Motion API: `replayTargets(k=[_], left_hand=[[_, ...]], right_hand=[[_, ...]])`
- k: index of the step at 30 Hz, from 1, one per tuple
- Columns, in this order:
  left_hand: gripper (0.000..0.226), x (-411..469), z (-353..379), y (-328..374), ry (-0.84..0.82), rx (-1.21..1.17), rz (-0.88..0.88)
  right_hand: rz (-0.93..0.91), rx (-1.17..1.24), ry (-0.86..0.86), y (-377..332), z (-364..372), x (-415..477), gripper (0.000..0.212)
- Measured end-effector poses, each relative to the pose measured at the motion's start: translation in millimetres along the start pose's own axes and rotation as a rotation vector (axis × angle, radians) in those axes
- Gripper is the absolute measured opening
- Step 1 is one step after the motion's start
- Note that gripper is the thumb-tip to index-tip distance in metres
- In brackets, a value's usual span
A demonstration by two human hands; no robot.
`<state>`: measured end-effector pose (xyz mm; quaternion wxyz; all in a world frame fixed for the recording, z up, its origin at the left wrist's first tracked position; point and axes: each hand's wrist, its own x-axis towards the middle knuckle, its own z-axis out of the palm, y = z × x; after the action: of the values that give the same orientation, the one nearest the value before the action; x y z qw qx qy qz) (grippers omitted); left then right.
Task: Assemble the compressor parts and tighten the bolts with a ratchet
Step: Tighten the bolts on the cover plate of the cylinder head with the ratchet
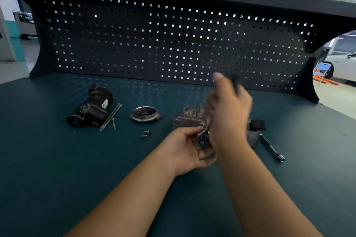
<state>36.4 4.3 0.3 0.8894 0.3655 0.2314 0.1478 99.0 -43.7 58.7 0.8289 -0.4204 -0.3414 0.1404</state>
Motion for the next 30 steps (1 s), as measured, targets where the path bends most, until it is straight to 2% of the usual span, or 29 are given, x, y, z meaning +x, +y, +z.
replayTargets(k=[2,4,6,8,12,16,18,19,21,22,24,27,30], left_hand=[[0.024,1,-1,-2,-0.017,-0.003,-0.010],[0.026,2,-1,-5,-0.046,0.013,-0.012],[0.025,4,0,-7,-0.051,0.016,-0.005],[0.021,6,1,-7,-0.028,0.006,0.004],[0.021,7,-1,-5,-0.013,-0.042,0.017],[0.039,7,-4,-2,-0.006,0.003,0.016],[0.034,7,-3,-1,0.022,0.024,0.027],[0.032,7,-3,0,0.033,0.017,0.036],[0.033,8,-3,-1,0.027,0.021,0.038],[0.035,7,-3,-1,0.007,0.030,0.035],[0.041,8,-3,-2,-0.037,0.004,0.027],[0.031,6,-2,-1,-0.103,-0.073,0.022],[0.025,6,-4,-1,-0.116,-0.106,0.031]], right_hand=[[0.133,0.313,0.199,-4,-21,5,0.036],[0.247,0.498,0.343,-4,-37,8,0.037],[0.327,0.582,0.439,-2,-46,9,0.038],[0.322,0.571,0.442,0,-47,10,0.037],[0.175,0.292,0.205,-3,-20,13,0.034],[-0.005,-0.246,-0.231,0,21,5,0.038],[-0.098,-0.539,-0.393,8,36,-1,0.045],[-0.110,-0.636,-0.452,12,41,-3,0.048],[-0.091,-0.682,-0.495,12,41,-4,0.048],[-0.070,-0.615,-0.455,9,37,-2,0.046],[0.008,-0.322,-0.251,2,24,4,0.037],[0.166,0.261,0.160,-7,-8,14,0.033],[0.298,0.574,0.401,-7,-32,13,0.037]])
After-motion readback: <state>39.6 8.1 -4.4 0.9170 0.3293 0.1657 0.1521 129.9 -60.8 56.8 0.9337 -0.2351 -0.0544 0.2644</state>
